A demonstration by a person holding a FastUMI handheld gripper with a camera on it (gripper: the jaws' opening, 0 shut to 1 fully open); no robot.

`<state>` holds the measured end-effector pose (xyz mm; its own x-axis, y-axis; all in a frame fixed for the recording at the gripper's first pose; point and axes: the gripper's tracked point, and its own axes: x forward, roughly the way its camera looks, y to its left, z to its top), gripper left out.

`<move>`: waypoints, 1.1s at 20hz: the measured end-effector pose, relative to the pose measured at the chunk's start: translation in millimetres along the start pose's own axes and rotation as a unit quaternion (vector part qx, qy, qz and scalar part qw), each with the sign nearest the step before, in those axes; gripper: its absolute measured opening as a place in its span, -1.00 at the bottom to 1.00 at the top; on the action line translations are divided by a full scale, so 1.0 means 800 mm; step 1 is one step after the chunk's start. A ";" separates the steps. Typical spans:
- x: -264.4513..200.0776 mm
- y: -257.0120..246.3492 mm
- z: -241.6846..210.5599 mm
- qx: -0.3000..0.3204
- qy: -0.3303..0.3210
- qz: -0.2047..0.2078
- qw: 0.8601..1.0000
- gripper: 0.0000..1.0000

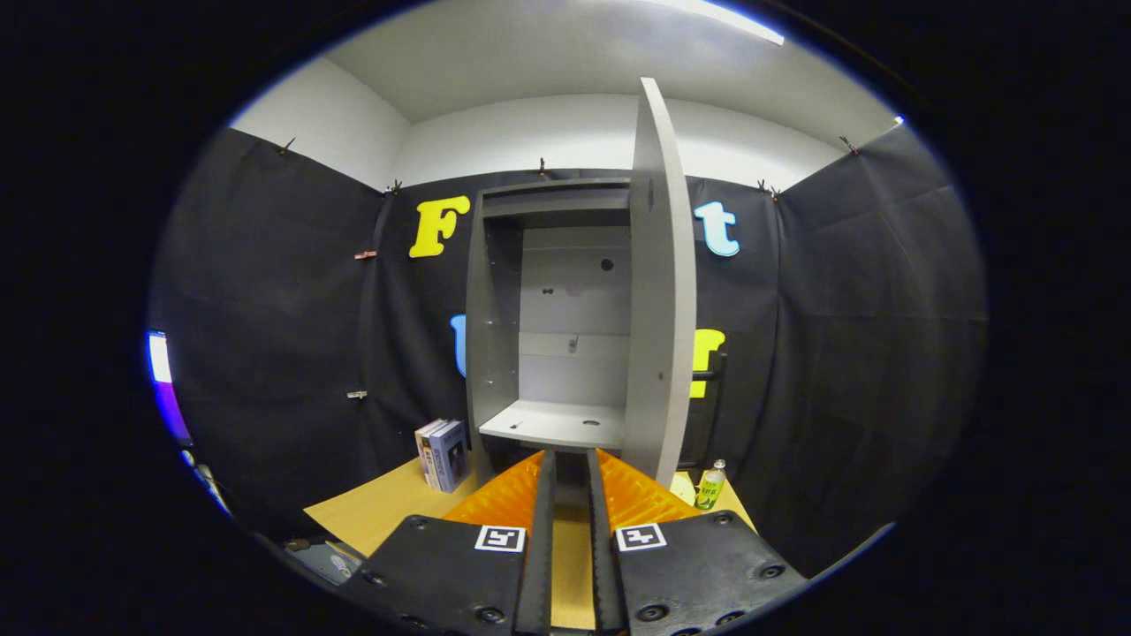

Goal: Open the shoe cabinet door, grab the shoes and put them into the shoe cabinet, then close the shoe cabinet door.

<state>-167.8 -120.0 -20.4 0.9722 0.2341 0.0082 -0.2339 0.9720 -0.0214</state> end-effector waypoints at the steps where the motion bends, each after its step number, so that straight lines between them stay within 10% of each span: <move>1: 0.001 0.004 -0.003 0.001 0.003 0.004 1.000 -0.55; 22: 0.154 0.112 -0.265 0.034 0.212 -0.011 0.977 -0.54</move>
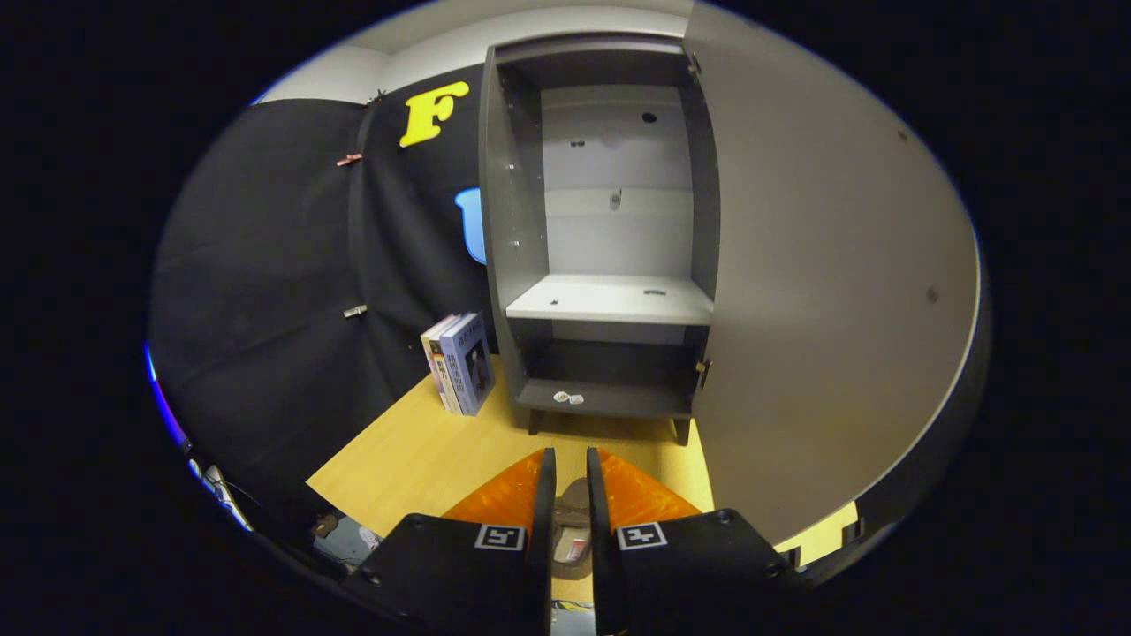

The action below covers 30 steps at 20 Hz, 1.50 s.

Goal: Open the shoe cabinet door, grab the shoes and put them into the shoe cabinet, then close the shoe cabinet door.

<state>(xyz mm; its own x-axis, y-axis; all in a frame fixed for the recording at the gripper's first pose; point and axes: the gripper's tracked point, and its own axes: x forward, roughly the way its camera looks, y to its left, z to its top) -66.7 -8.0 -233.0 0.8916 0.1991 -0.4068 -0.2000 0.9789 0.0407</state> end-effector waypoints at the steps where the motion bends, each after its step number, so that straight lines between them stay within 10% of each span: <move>1: 0.016 0.005 -0.017 0.005 0.014 -0.005 1.000 -0.54; 15: 0.141 0.019 -0.240 0.034 0.201 -0.081 0.976 -0.54; 30: 0.209 0.009 -0.327 0.046 0.245 -0.093 0.964 -0.52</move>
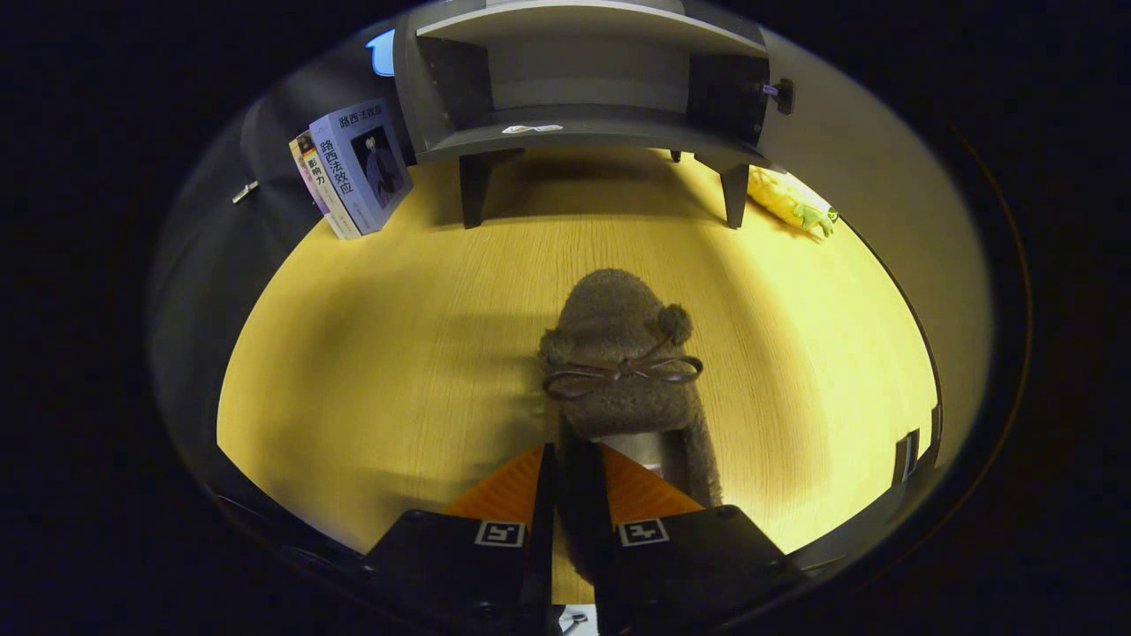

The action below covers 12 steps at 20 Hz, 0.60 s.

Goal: Open the shoe cabinet door, grab the shoes and put them into the shoe cabinet, then close the shoe cabinet door.

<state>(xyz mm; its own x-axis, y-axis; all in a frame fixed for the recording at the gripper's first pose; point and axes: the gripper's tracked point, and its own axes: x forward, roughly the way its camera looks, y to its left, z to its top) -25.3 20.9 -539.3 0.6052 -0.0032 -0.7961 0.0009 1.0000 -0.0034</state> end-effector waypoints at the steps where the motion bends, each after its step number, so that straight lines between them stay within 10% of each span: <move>1: 0.005 0.001 0.000 -0.002 0.001 -0.001 1.000 -0.53; 12: 0.058 -0.003 0.050 0.011 -0.060 -0.009 0.998 -0.58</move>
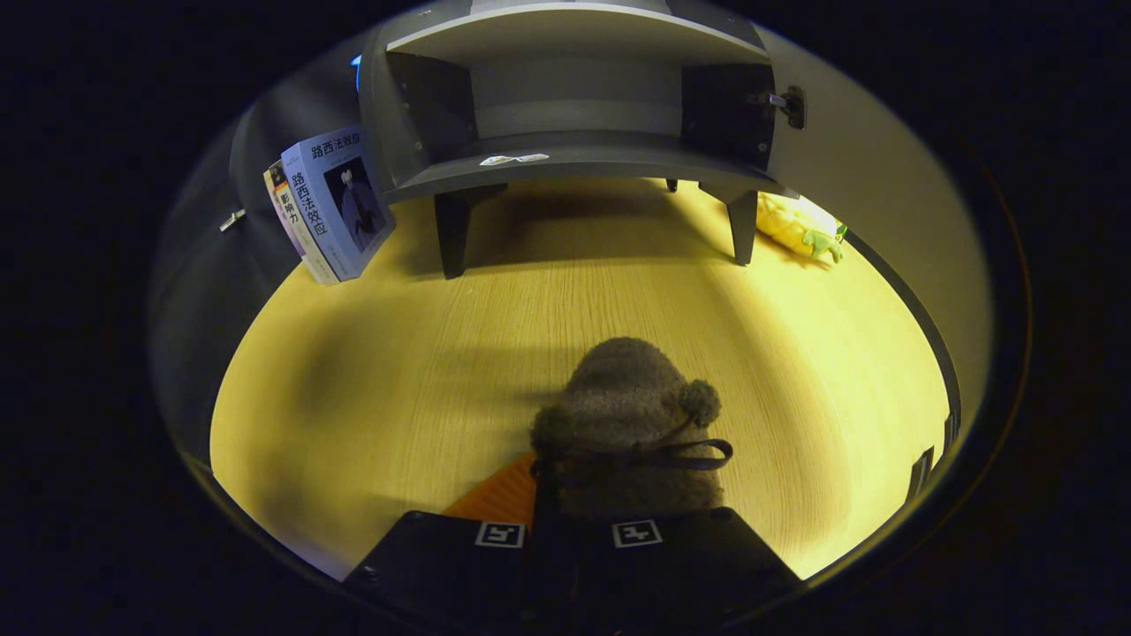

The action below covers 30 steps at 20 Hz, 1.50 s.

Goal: Open the shoe cabinet door, grab the shoes and put them into the shoe cabinet, then close the shoe cabinet door.

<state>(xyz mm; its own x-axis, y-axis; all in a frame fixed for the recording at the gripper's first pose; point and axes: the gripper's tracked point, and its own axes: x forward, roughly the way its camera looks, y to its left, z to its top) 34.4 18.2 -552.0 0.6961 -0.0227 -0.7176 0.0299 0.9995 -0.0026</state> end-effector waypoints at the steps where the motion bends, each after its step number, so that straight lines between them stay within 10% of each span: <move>1: 0.002 0.000 0.000 -0.006 -0.001 0.000 1.000 -0.58; 3: -0.002 -0.003 0.002 -0.010 0.001 -0.002 1.000 -0.90; 11: -0.032 -0.002 0.030 -0.020 0.010 0.006 1.000 -0.90; 30: -0.198 0.022 0.377 -0.023 -0.194 0.023 0.980 -0.90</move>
<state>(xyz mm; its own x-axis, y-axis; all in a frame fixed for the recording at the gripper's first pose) 141.2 33.5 -228.7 0.9167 0.0252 -0.3987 -0.0342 0.9993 -0.0153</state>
